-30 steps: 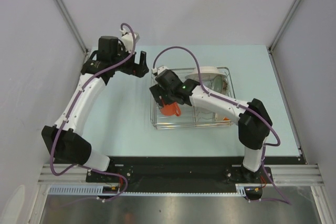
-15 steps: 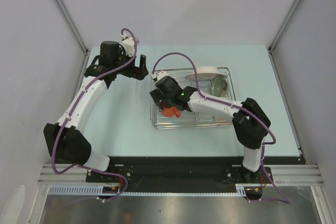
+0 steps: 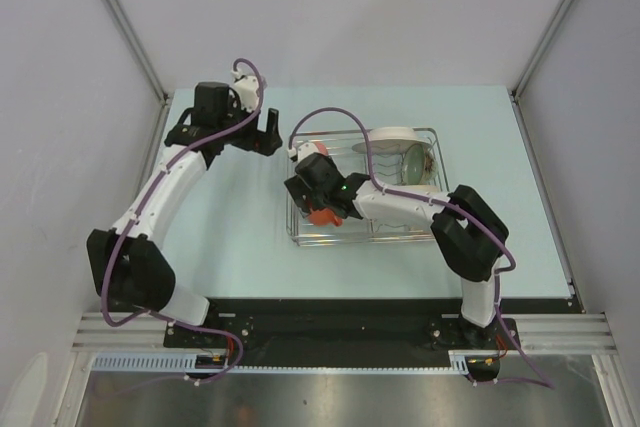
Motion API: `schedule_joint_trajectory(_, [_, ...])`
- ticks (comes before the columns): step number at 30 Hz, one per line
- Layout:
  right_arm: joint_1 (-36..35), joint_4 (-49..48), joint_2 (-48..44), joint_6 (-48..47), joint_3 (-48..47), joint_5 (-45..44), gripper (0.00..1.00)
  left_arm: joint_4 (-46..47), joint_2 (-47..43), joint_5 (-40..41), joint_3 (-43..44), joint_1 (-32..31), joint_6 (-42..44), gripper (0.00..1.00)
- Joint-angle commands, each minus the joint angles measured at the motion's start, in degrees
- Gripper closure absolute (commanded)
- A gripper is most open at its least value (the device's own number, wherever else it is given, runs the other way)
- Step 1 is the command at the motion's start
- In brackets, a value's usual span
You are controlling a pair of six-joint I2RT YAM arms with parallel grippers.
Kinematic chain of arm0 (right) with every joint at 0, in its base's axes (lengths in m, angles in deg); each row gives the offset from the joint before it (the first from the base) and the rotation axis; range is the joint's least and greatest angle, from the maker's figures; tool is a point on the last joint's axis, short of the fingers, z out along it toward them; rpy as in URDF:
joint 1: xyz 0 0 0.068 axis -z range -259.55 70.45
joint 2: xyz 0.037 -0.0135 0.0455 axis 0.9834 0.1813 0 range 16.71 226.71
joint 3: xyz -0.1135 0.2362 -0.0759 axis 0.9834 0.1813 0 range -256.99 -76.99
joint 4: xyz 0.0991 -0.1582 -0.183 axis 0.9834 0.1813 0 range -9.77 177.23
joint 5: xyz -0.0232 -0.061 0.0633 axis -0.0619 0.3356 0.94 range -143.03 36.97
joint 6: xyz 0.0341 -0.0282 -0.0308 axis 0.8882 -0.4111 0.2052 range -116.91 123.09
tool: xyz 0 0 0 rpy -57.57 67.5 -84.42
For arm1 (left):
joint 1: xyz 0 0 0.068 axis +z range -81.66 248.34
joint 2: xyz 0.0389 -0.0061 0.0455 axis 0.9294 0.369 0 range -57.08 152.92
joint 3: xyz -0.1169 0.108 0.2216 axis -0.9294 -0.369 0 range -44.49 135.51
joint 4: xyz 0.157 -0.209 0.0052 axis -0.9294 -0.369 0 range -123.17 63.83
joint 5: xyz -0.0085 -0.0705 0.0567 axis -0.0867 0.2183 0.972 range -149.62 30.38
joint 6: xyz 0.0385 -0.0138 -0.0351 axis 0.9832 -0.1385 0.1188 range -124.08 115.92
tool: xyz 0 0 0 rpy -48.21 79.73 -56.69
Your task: Load the mixed dishes into the dish rack
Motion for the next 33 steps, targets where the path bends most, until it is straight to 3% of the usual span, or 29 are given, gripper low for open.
schedule_joint_trajectory(1, [-0.73,-3.93,0.39,-0.03,-0.28,-1.46,0.91,2.0,0.72,-0.73,-0.43,0.56,-0.69,0.0])
schedule_joint_trajectory(5, [-1.87,-3.23,0.3,-0.38,-0.28,-3.74,0.61,2.62,0.64,-0.56,-1.04,0.56,-0.78,0.0])
schedule_joint_trajectory(9, [-3.46,-3.05,-0.48,-1.7,0.33,-6.03,0.54,2.89,0.55,-0.65,-1.57,0.56,-0.43,0.0])
schedule_joint_trajectory(12, [-4.25,-2.97,-1.19,-2.23,0.51,-7.88,0.34,3.32,0.37,-0.82,-2.01,0.56,-0.34,0.0])
schedule_joint_trajectory(15, [-4.25,-2.53,-1.54,-2.31,0.69,-8.06,0.04,3.5,0.37,-0.73,-2.1,0.56,-0.34,0.0])
schedule_joint_trajectory(16, [-4.25,-2.53,-1.54,-2.49,0.69,-8.06,0.0,3.76,0.29,-0.39,-2.19,0.47,0.01,0.0])
schedule_joint_trajectory(25, [-4.07,-0.68,-2.86,-2.49,1.04,-10.77,0.0,4.55,-1.38,-0.03,-3.5,0.47,0.45,0.0])
schedule_joint_trajectory(33, [-4.42,0.81,-12.17,-4.16,1.04,-14.12,0.0,4.73,-1.91,1.11,-3.42,0.47,0.45,0.0])
